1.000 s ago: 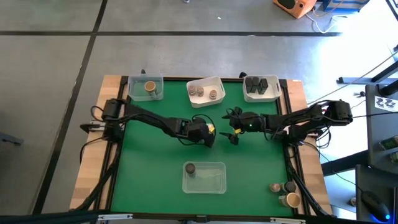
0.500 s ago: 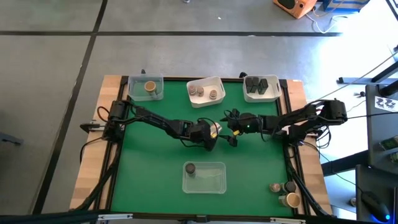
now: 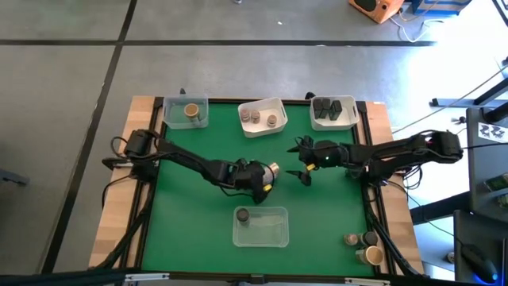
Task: Sort spices by type
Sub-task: Put the gold seasoning bottle into the top transparent bin
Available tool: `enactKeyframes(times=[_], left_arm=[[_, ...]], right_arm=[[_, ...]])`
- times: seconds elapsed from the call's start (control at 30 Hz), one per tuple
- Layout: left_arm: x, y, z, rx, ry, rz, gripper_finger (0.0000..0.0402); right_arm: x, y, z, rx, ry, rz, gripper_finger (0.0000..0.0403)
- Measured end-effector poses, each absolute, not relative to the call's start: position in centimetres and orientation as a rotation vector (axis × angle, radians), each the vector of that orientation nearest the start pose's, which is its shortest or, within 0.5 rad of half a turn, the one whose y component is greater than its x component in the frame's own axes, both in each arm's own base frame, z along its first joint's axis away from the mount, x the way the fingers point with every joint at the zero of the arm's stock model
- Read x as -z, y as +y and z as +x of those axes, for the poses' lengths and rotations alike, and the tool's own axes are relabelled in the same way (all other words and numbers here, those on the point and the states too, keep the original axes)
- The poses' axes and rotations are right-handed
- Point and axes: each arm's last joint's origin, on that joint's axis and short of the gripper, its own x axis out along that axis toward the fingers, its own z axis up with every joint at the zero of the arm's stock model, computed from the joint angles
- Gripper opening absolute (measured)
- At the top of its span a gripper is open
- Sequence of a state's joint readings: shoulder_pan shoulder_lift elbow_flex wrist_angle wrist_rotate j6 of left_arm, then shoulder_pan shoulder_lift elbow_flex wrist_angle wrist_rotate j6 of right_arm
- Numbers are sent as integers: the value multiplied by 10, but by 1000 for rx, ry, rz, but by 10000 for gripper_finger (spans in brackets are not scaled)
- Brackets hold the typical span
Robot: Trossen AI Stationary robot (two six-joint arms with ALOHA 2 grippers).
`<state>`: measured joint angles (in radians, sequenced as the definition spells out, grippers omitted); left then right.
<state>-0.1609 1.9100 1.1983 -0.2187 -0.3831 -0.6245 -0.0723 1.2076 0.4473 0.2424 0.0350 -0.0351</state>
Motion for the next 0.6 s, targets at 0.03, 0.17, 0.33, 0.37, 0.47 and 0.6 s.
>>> enactKeyframes(times=[0.03, 0.17, 0.33, 0.37, 0.47, 0.6], left_arm=[[-164, -56, 383, -485, 803, -302, 264], [-170, -71, 368, -512, 841, -183, 264], [-178, -80, 344, -479, 806, -169, 264], [-177, -80, 337, -482, 793, -171, 264], [-179, -74, 318, -486, 705, -204, 264], [-175, -62, 296, -462, 579, -246, 264]], right_arm=[[-180, -17, 227, 93, 510, -24, 392], [-189, -17, 222, 88, 477, -18, 392], [-189, -17, 222, 104, 471, 47, 392], [-189, -17, 223, 107, 469, 58, 392], [-192, -17, 224, 121, 434, 59, 392], [-200, -18, 230, 121, 330, 53, 392]])
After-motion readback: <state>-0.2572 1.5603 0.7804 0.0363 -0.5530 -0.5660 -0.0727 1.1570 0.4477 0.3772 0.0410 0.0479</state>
